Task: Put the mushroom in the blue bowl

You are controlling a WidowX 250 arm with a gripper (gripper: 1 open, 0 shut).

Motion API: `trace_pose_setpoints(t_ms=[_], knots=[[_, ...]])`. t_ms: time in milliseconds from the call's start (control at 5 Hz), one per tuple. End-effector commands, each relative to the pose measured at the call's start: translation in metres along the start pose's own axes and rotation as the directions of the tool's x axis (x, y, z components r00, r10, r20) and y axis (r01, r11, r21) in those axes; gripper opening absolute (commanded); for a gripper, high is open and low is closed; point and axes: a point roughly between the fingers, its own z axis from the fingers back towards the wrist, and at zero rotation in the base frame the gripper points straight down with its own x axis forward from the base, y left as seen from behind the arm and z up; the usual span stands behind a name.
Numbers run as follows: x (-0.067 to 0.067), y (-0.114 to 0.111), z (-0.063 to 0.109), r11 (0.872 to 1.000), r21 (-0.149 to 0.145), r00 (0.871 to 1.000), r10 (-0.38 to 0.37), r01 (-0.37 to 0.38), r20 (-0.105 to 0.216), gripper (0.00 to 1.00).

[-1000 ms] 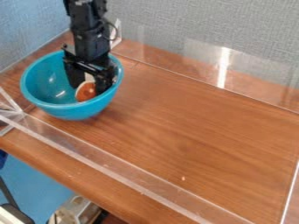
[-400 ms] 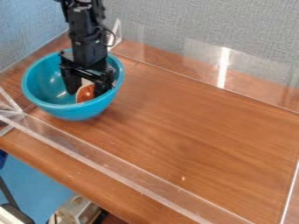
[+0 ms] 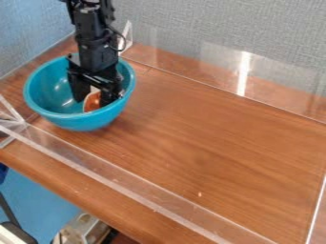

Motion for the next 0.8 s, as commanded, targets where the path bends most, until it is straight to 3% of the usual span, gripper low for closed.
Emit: trace_pose_setpoints(t_ms=[0,600], knots=[[0.0017,0.0147,0.0178,0.998,0.037,0.997,-0.046,0.044,0.056,1.00],[0.0021,0.0122,0.0274,0.998,0.048,0.996,-0.042,0.038,0.079,1.00]])
